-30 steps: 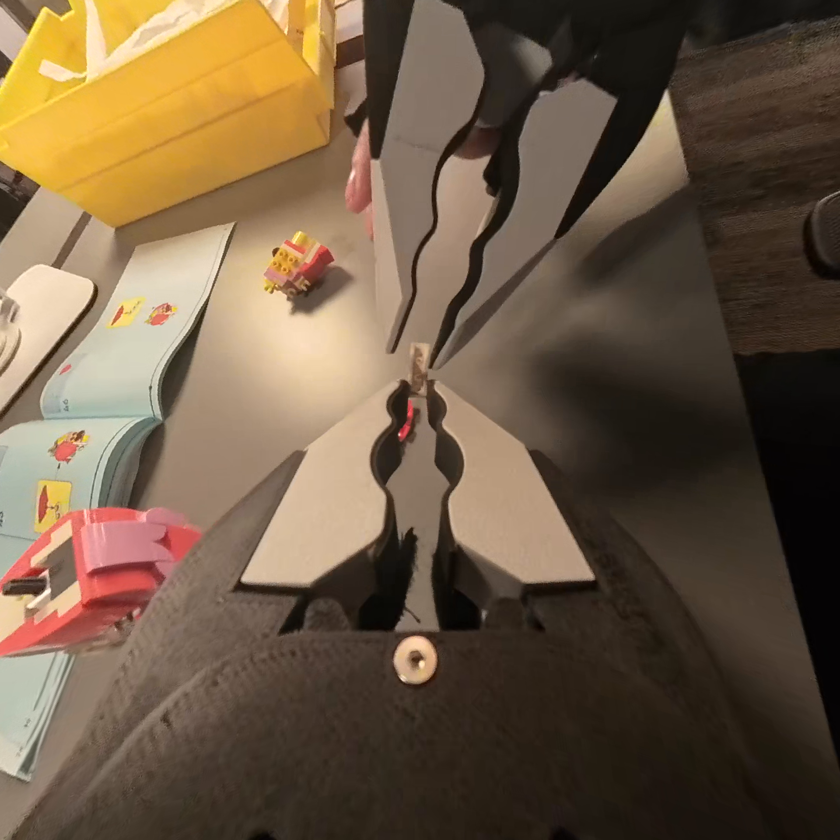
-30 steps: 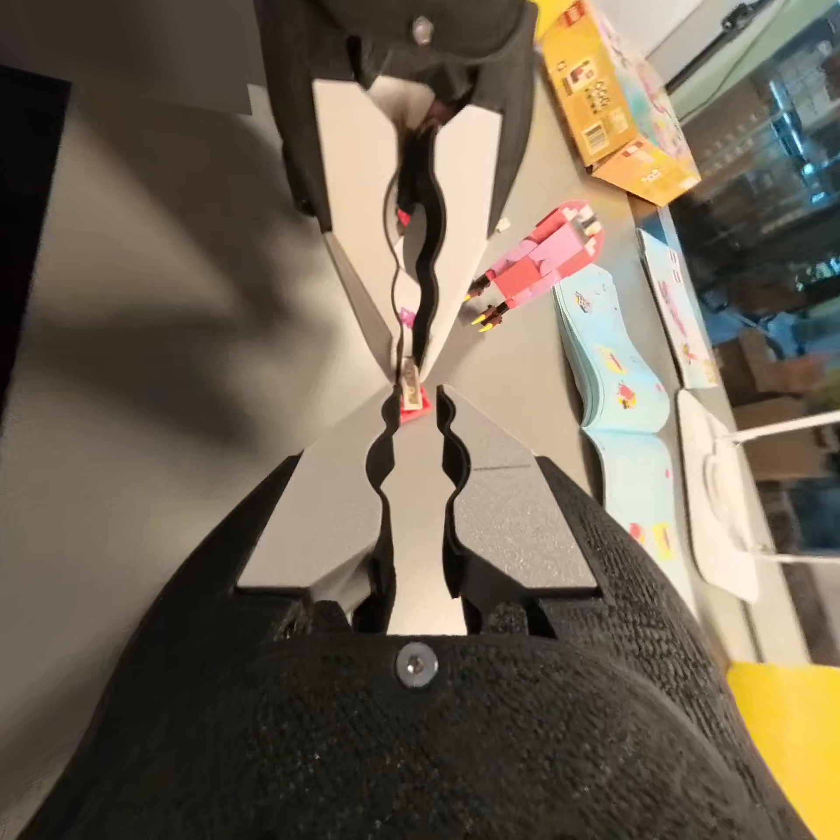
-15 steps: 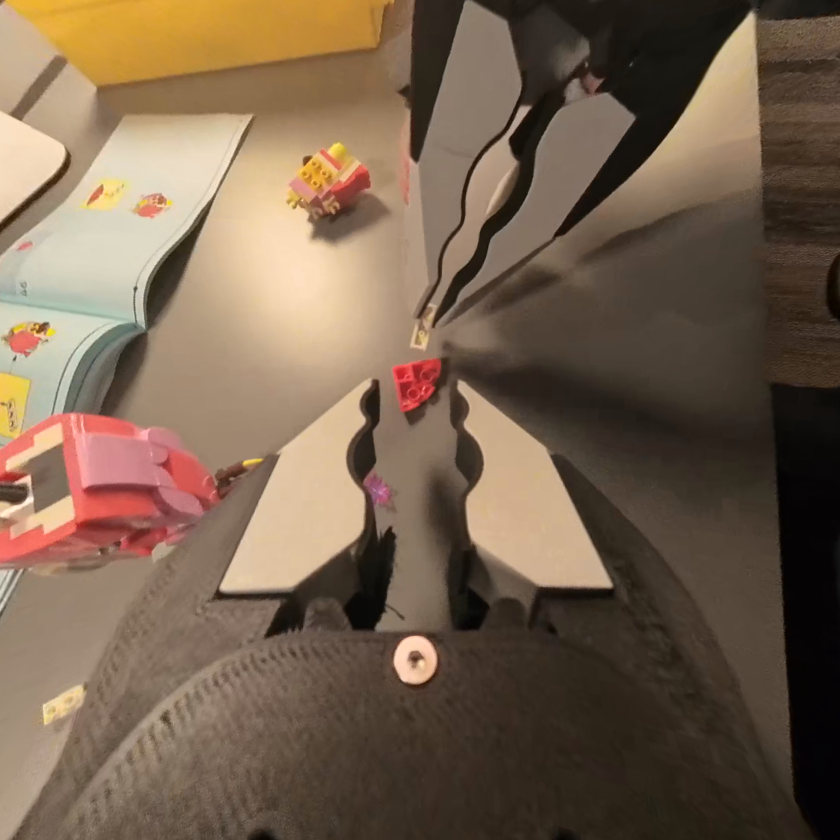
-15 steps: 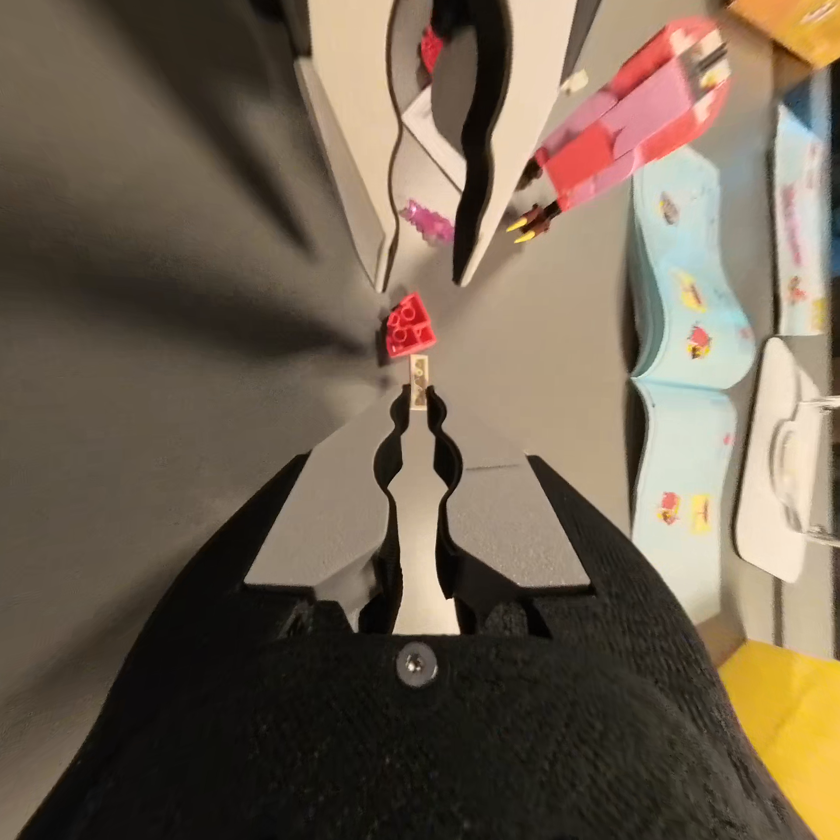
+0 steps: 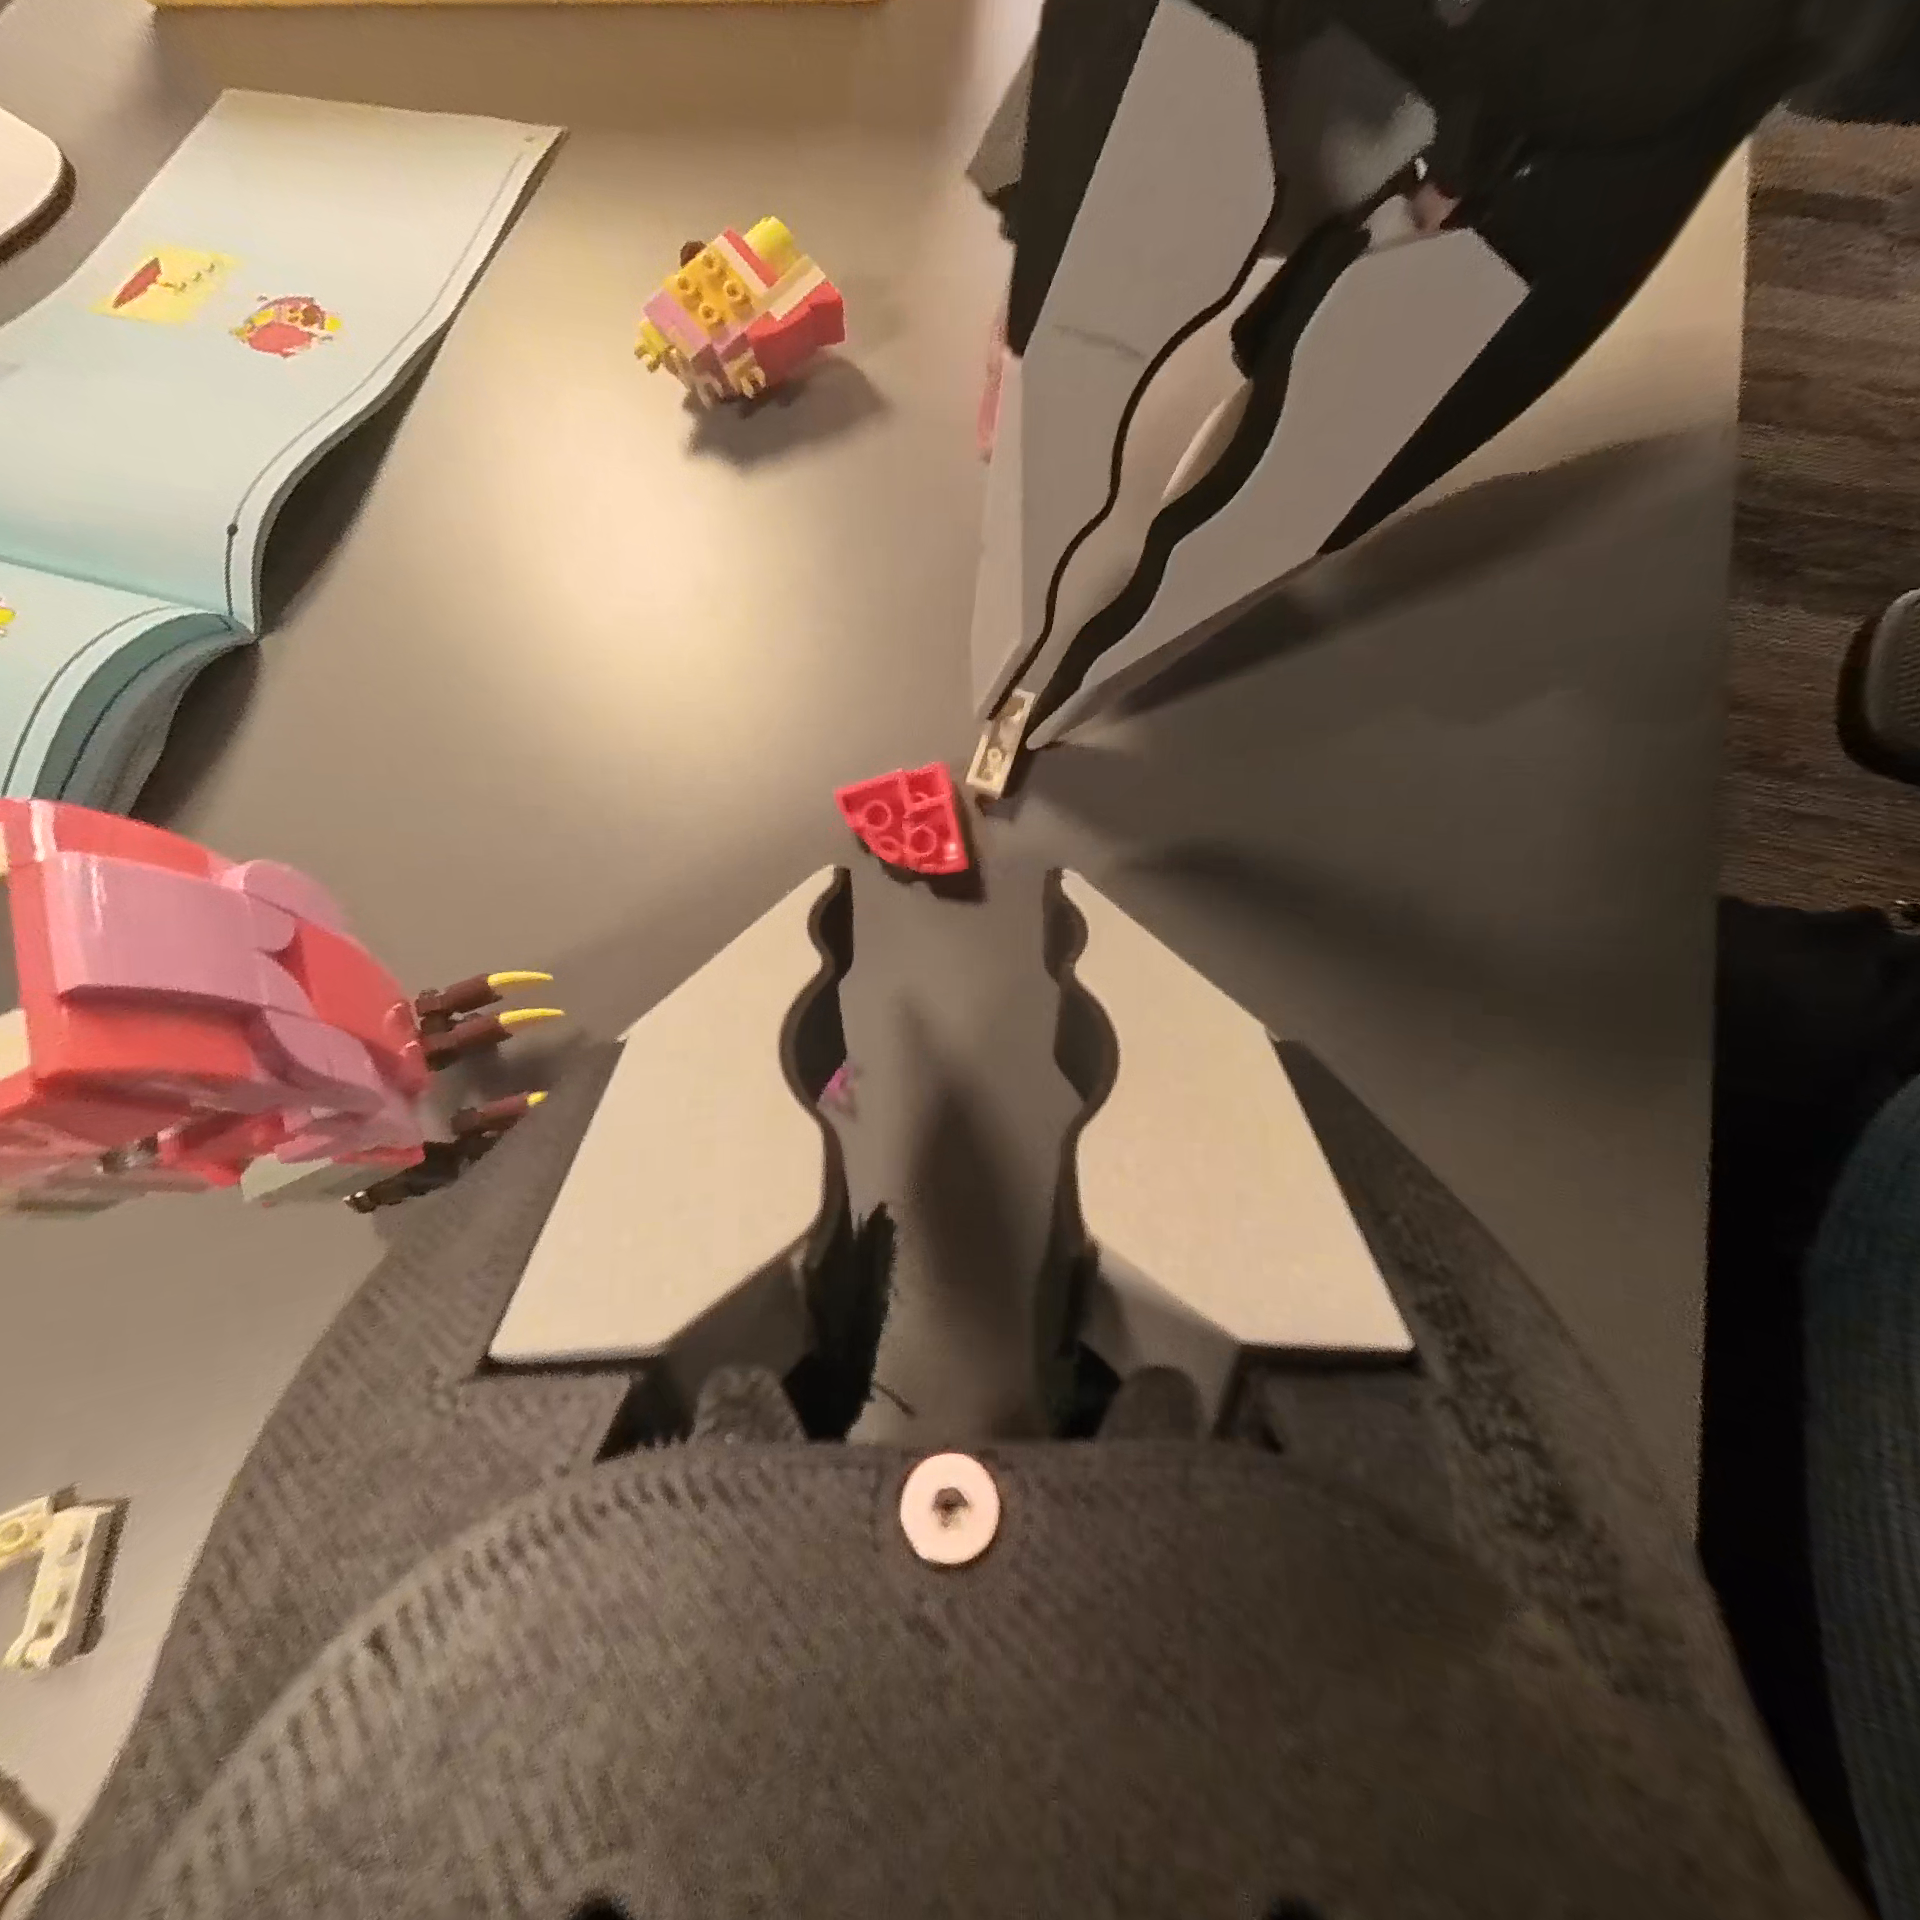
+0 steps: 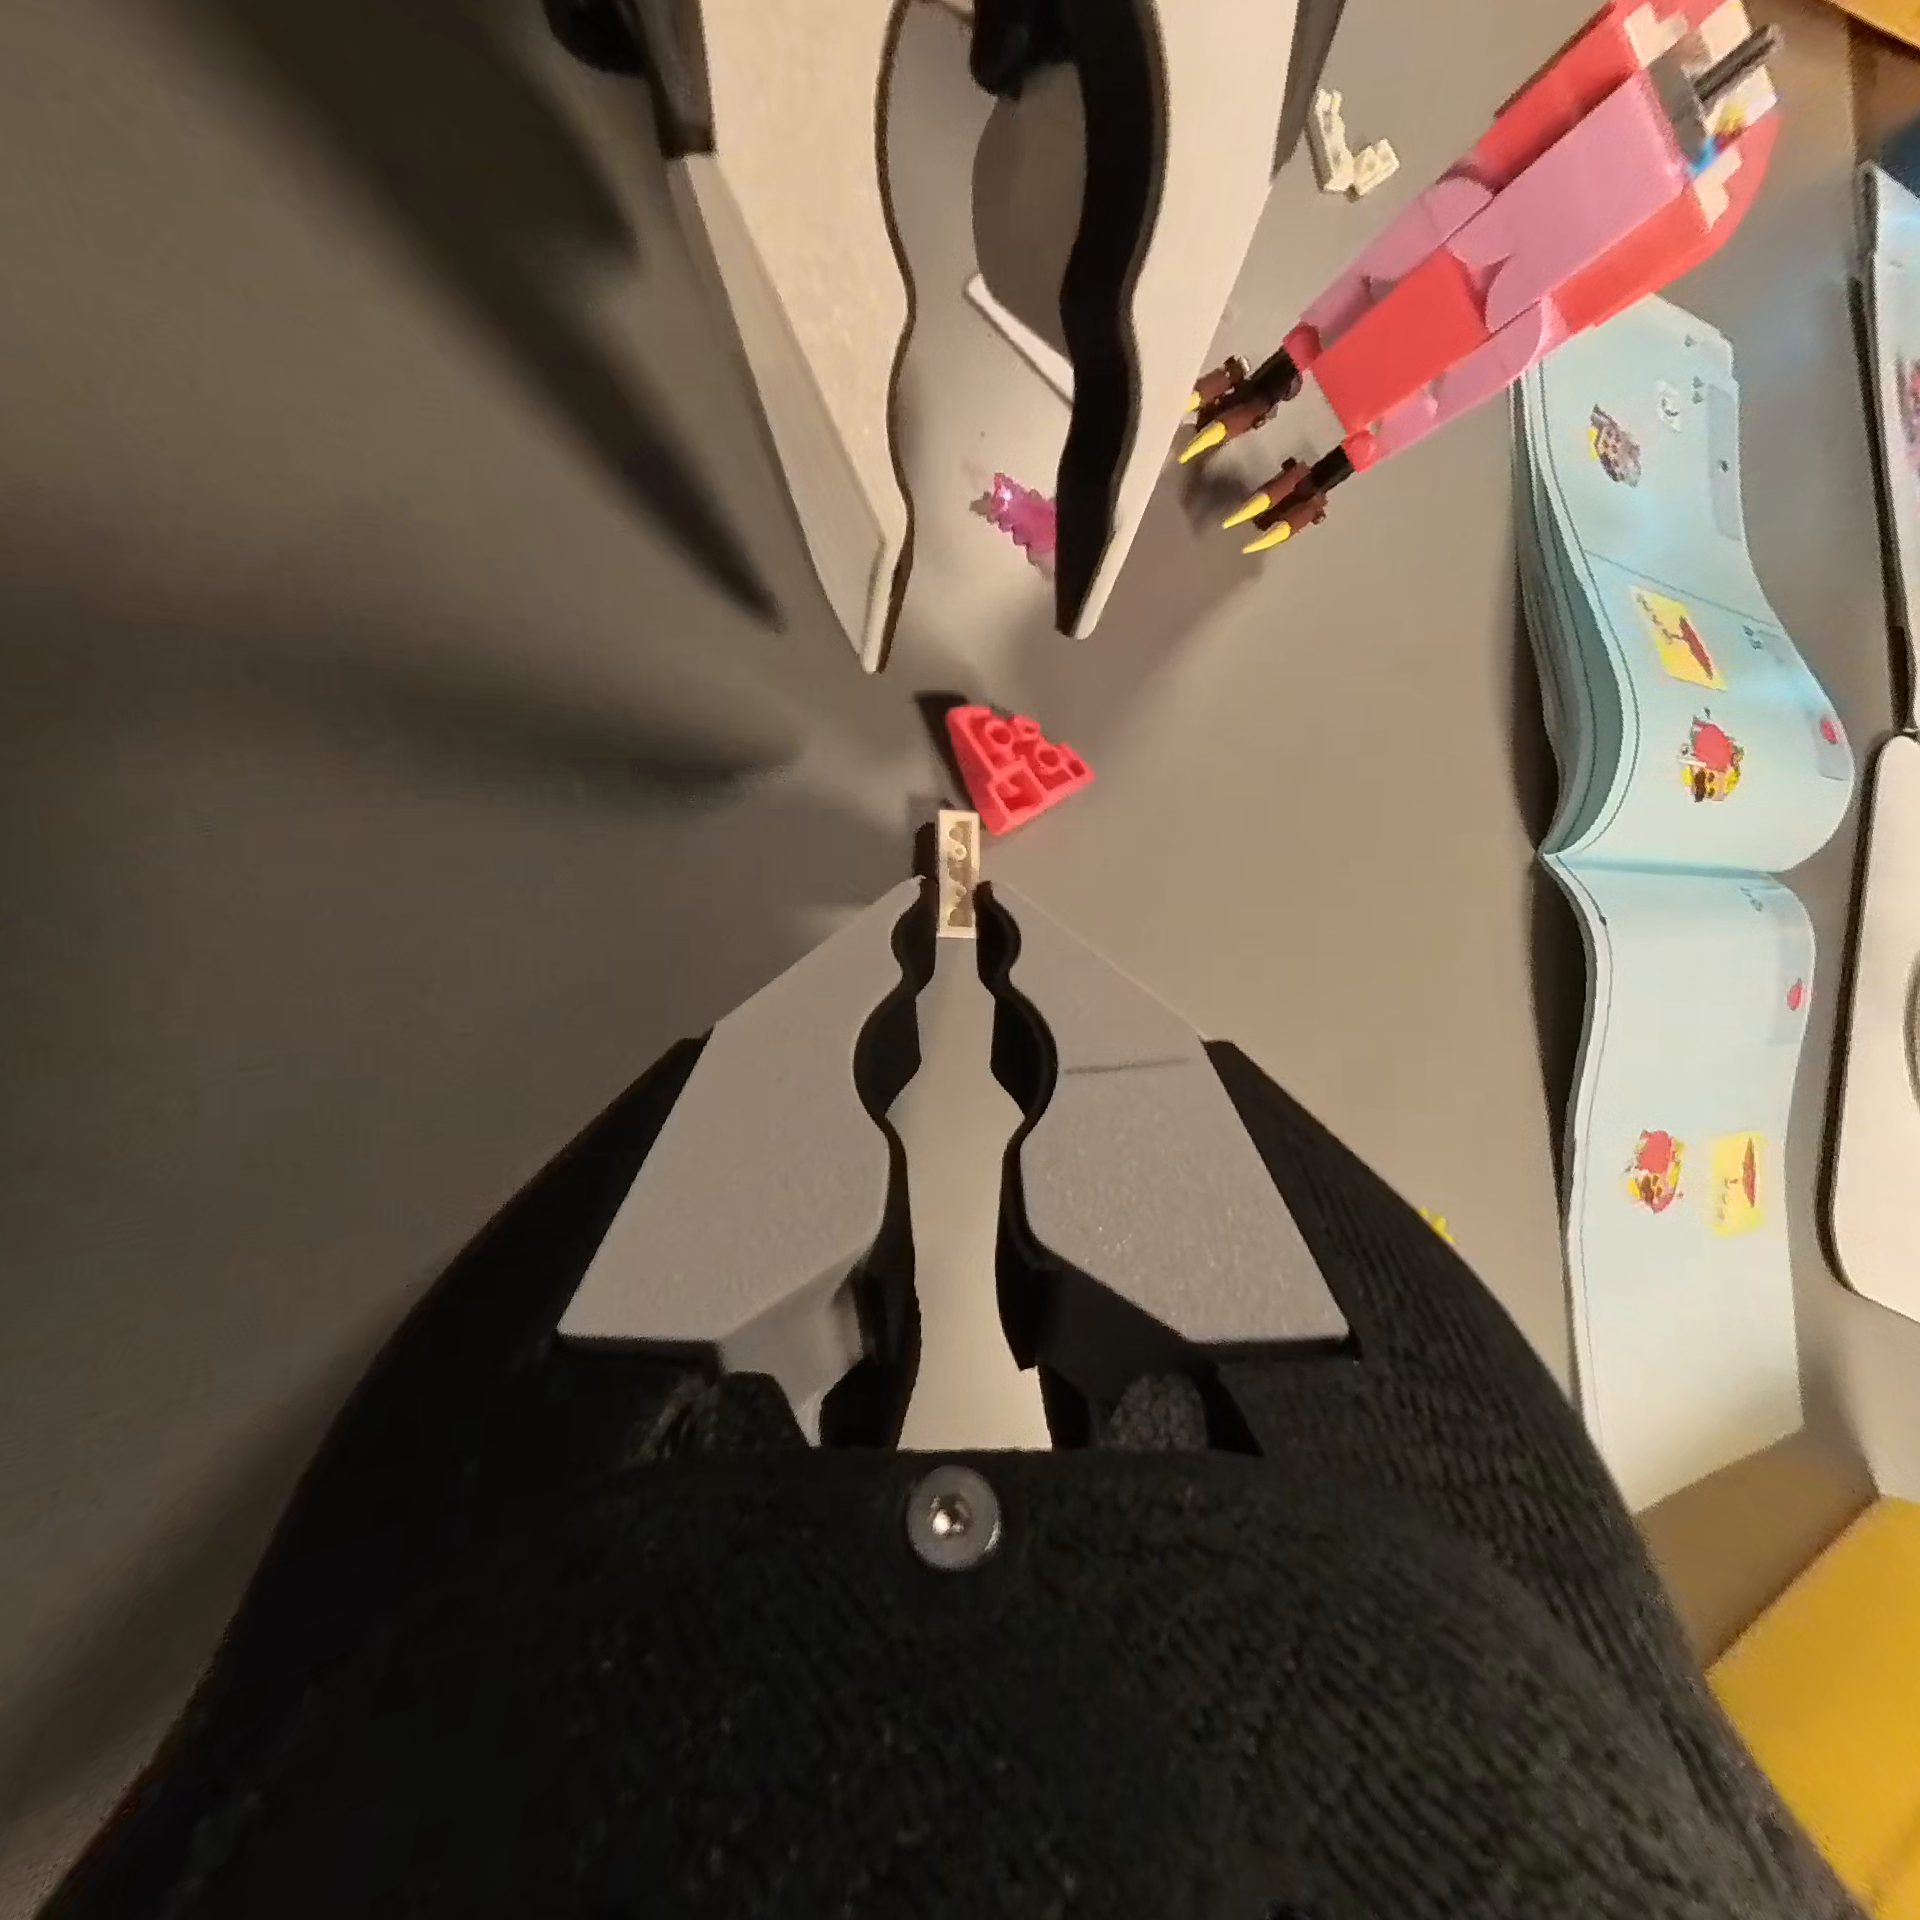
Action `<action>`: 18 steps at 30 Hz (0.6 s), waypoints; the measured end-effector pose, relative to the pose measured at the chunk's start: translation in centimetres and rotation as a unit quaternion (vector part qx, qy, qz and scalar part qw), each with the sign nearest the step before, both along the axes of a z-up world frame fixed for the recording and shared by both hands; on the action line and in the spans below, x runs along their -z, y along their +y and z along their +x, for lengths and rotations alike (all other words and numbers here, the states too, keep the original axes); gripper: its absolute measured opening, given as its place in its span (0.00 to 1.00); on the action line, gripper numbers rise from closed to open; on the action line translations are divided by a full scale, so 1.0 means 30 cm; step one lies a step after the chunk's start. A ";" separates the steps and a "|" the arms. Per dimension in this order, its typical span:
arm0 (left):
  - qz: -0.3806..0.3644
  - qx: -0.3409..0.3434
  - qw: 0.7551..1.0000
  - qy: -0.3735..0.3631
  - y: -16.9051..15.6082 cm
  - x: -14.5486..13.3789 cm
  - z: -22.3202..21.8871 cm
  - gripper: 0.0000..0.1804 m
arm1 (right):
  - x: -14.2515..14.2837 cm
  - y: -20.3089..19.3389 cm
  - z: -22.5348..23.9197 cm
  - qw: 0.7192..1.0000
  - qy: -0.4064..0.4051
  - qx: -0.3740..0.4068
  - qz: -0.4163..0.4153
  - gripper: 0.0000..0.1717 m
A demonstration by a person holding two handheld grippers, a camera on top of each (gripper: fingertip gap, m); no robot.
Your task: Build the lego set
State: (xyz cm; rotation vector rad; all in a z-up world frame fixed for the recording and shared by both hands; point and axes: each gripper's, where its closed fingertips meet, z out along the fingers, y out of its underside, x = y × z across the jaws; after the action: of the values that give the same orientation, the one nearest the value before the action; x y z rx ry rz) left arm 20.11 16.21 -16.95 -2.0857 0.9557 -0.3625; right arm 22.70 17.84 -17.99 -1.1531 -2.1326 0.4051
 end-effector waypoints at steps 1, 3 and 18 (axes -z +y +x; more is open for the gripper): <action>-0.004 -0.001 1.000 0.001 0.000 0.005 0.000 0.19 | 0.000 0.003 0.002 1.000 0.003 0.005 0.000 0.03; -0.010 0.000 1.000 0.000 0.000 0.013 0.003 0.19 | 0.001 0.006 0.006 1.000 0.008 0.012 0.000 0.03; -0.022 0.003 1.000 0.009 -0.002 0.037 0.010 0.17 | -0.046 0.073 0.021 0.987 0.094 0.133 -0.018 0.03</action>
State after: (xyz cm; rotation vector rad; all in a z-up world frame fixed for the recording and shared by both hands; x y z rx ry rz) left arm 20.40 16.16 -18.06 -2.1290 0.9720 -0.3716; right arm 23.32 20.03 -16.62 -1.3443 -1.7886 0.4132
